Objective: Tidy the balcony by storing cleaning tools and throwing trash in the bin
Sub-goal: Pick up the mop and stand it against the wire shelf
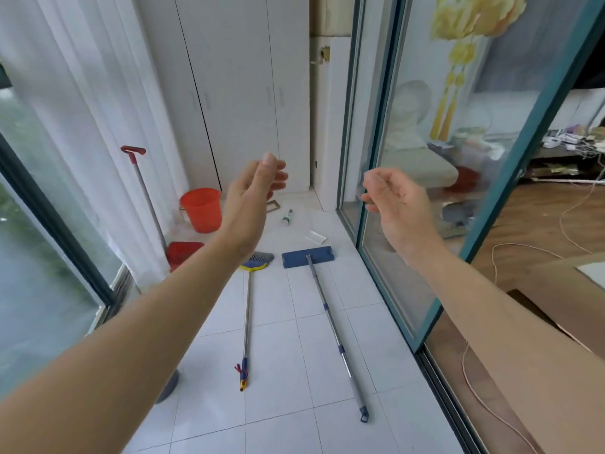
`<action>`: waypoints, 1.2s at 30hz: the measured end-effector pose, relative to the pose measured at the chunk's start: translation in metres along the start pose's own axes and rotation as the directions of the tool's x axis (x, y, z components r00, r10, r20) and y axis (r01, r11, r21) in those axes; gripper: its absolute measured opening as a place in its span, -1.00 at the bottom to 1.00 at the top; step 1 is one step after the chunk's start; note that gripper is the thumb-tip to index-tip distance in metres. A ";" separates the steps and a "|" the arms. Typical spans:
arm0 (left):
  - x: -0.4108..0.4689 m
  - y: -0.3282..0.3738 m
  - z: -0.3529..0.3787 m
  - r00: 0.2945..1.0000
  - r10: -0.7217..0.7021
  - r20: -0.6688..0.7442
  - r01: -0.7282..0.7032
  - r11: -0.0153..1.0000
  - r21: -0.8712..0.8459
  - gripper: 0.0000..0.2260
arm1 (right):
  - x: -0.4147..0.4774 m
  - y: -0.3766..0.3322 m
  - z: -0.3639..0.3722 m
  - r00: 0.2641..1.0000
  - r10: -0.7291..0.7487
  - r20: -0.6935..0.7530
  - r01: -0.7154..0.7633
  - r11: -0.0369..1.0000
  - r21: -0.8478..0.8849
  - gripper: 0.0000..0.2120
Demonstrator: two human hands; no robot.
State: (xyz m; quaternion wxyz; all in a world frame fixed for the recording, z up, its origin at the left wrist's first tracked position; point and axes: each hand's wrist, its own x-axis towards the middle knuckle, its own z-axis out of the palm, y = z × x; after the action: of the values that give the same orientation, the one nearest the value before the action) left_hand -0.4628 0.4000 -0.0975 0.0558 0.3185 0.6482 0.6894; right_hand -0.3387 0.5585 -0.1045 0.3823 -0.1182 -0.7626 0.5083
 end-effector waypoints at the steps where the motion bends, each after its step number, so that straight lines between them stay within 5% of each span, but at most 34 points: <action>1: 0.016 -0.008 0.008 1.000 -0.010 -0.012 0.010 1.000 0.005 -0.68 | 0.018 0.012 -0.002 1.000 0.014 0.013 -0.014 1.000 0.001 -0.92; 22: 0.218 -0.268 0.076 0.957 -0.290 -0.021 0.291 0.956 0.040 -0.74 | 0.206 0.282 0.074 0.940 0.311 0.142 -0.311 0.950 -0.022 -0.93; 30: 0.215 -0.394 0.119 0.903 -0.421 -0.087 0.426 0.903 0.059 -0.67 | 0.197 0.422 0.083 0.862 0.471 0.187 -0.469 0.881 -0.054 -0.89; 36: 0.160 -0.501 0.157 0.855 -0.510 -0.093 0.516 0.854 0.067 -0.70 | 0.139 0.542 0.077 0.724 0.640 0.259 -0.640 0.763 -0.096 -0.81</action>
State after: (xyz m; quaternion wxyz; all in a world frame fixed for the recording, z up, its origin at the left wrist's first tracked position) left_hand -0.6774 0.6906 -0.5116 0.1999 0.1113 0.7416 0.6307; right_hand -0.6000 0.8313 -0.5238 0.0737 -0.3016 -0.7205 0.6201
